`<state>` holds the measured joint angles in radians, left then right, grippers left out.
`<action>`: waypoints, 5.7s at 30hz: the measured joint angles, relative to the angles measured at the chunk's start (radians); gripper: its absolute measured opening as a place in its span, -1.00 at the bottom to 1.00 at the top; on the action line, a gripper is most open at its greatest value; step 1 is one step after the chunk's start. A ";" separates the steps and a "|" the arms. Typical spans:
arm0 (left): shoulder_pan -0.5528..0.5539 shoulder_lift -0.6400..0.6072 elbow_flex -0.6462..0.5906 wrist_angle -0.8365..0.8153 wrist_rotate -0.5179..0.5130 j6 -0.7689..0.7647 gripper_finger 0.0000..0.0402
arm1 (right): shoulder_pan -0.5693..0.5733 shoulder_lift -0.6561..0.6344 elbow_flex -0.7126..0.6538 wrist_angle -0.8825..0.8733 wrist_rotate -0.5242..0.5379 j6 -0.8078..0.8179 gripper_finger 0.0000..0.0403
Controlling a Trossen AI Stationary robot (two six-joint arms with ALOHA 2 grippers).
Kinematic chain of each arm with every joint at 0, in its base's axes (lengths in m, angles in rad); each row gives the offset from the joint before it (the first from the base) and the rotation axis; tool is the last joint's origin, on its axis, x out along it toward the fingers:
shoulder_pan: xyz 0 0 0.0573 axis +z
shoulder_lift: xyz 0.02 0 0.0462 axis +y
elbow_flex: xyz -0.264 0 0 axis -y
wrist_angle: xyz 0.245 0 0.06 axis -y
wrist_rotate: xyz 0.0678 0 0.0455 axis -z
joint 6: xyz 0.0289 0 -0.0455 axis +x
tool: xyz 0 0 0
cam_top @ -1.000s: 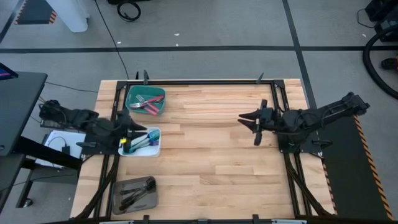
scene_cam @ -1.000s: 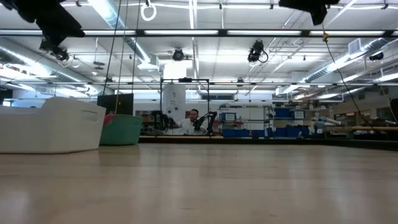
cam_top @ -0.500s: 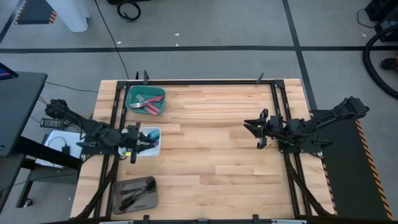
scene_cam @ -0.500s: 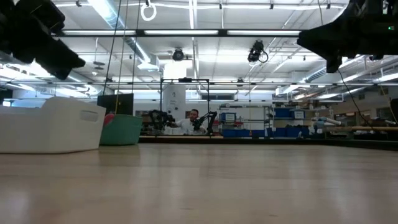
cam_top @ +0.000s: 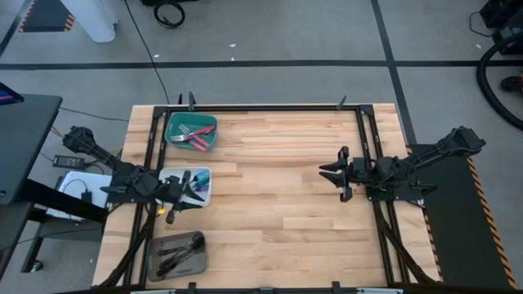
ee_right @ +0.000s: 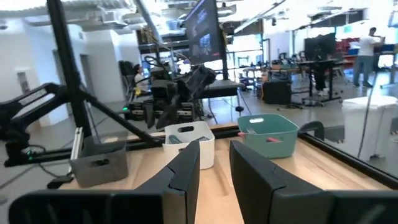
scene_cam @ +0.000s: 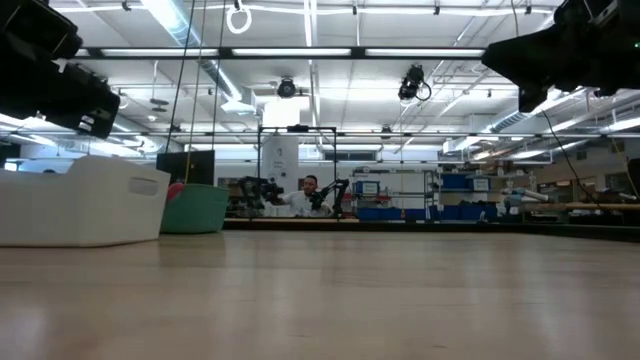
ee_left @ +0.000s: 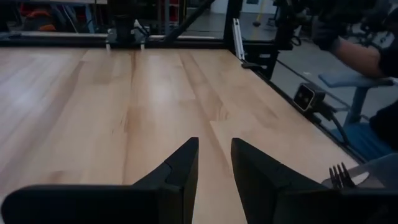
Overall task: Sort silverware by color (type)
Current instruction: Return to Home Position
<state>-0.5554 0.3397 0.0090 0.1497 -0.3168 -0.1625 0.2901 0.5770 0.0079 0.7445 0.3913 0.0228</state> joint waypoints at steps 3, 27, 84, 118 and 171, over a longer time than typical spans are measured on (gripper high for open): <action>0.001 0.000 0.000 0.000 0.000 0.018 -0.48 | 0.000 0.001 -0.001 -0.014 -0.017 -0.006 -0.52; 0.002 0.000 0.024 -0.037 0.000 -0.035 -0.48 | 0.001 -0.001 -0.002 -0.127 -0.020 -0.017 -0.52; 0.503 -0.338 -0.002 -0.043 0.004 -0.035 -0.48 | -0.301 -0.447 -0.002 -0.678 -0.019 -0.018 -0.52; 0.503 -0.334 -0.003 -0.043 0.004 -0.035 -0.48 | -0.301 -0.446 -0.002 -0.671 -0.019 -0.018 -0.52; 0.503 -0.334 -0.003 -0.043 0.005 -0.034 -0.48 | -0.301 -0.446 -0.002 -0.671 -0.019 -0.018 -0.52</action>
<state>-0.0528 0.0055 0.0063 0.1066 -0.3122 -0.1967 -0.0111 0.1307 0.0063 0.0738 0.3721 0.0051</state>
